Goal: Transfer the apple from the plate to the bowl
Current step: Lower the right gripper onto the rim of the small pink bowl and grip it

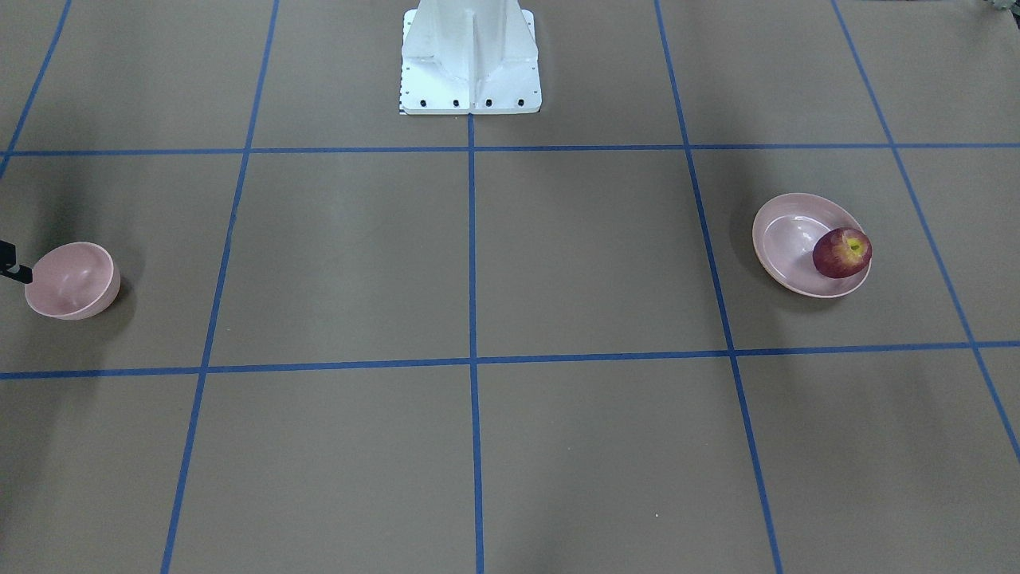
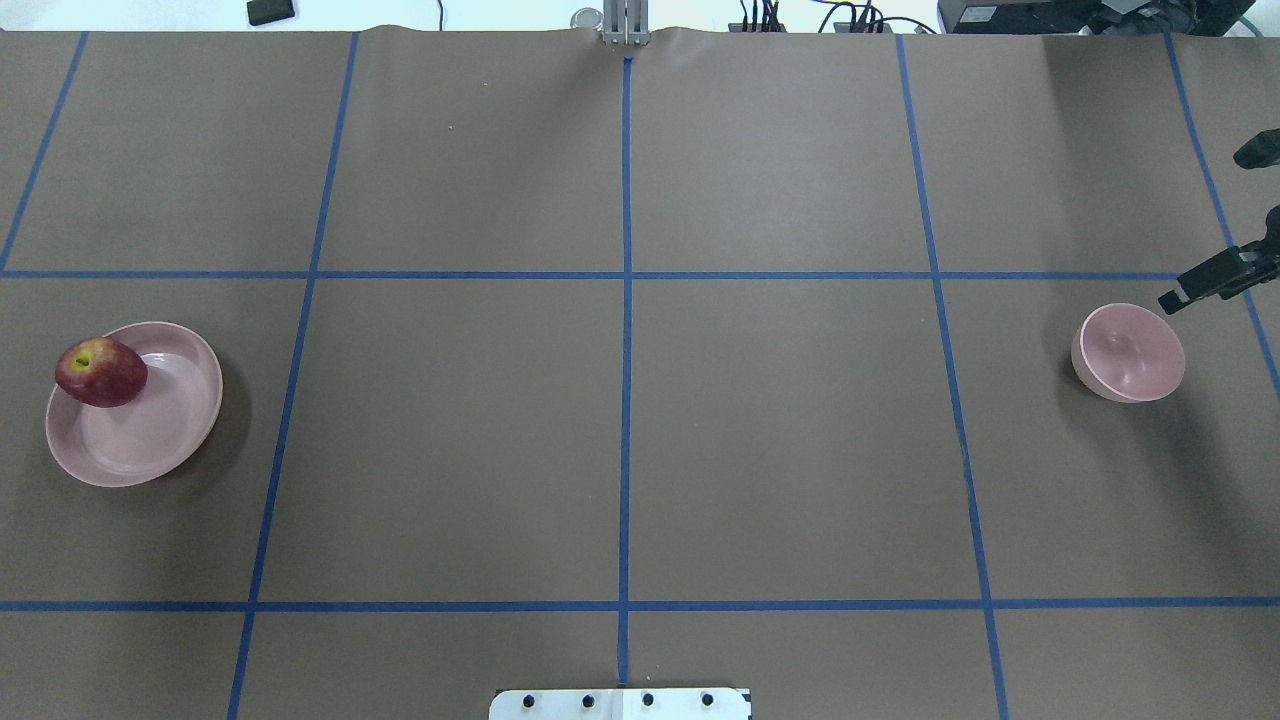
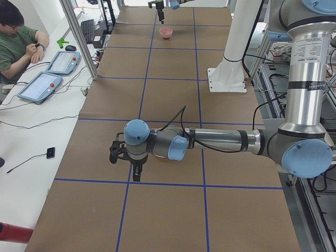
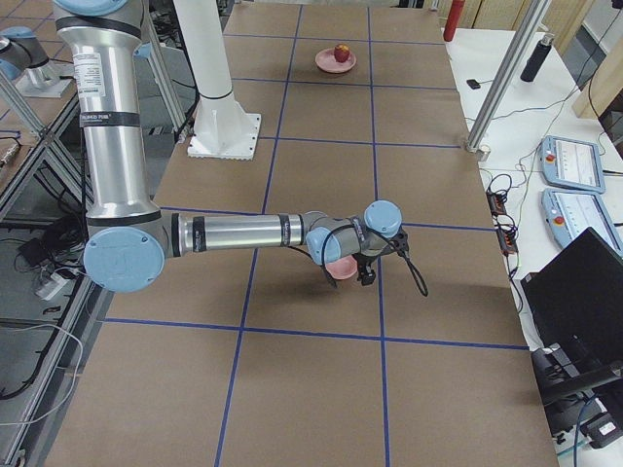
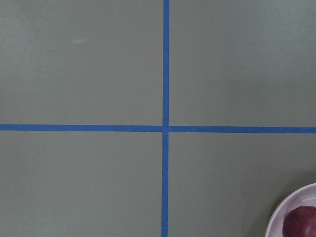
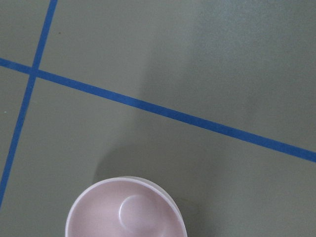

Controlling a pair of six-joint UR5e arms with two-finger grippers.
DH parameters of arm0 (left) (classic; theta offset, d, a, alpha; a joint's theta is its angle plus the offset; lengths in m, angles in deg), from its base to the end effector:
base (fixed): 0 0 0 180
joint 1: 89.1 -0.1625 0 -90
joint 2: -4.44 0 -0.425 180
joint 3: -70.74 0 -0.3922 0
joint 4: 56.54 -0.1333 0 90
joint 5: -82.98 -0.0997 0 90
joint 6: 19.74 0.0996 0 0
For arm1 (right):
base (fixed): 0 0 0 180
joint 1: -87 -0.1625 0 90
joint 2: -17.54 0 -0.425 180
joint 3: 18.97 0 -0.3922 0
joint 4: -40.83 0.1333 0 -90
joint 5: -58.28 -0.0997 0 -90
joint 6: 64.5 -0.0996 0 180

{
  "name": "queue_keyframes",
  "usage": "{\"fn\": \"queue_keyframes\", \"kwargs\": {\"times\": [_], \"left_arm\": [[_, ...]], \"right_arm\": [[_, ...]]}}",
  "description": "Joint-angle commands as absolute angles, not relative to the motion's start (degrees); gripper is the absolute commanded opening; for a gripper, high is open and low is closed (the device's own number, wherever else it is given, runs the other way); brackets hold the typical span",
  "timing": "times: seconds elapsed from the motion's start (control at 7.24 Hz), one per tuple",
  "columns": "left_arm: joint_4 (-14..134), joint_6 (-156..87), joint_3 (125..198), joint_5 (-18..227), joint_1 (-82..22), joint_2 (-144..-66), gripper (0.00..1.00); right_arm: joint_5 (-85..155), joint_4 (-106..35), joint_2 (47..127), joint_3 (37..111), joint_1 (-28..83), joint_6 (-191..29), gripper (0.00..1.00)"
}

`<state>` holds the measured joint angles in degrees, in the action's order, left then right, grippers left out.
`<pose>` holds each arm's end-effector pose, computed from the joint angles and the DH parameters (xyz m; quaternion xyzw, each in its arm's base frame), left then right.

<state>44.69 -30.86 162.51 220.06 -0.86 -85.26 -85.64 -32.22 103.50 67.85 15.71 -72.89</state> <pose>-0.0449 -0.5036 0.6217 0.0562 0.4058 -0.0303 0.9117 -0.1216 -0.5236 0.6059 0.0292 -0.4678 -0.1491 0.8707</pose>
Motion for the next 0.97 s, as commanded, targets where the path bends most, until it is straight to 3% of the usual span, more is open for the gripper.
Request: {"fn": "queue_keyframes", "kwargs": {"times": [0.0,0.28,0.41,0.55,0.69,0.83], "left_arm": [[44.8,-31.0,162.4,220.1,-1.2,-85.6,0.99],[45.1,-30.9,162.4,220.1,-1.6,-85.6,0.99],[45.2,-30.8,162.4,220.1,-1.6,-85.7,0.99],[45.1,-30.9,162.4,220.1,-1.6,-85.7,0.99],[45.2,-31.1,162.6,220.2,-1.6,-85.7,0.99],[45.2,-31.2,162.7,221.1,-1.6,-85.7,0.99]], "right_arm": [[-86.4,-31.8,103.6,66.2,18.8,-72.8,1.00],[-86.2,-31.7,103.5,64.5,21.3,-72.2,1.00],[-86.2,-31.7,103.5,64.3,21.9,-72.5,0.95],[-86.0,-31.7,103.6,64.3,21.8,-72.6,0.40],[-85.8,-31.5,103.7,64.4,21.8,-72.5,0.00],[-85.6,-31.8,103.8,64.0,21.7,-72.8,0.00]]}}
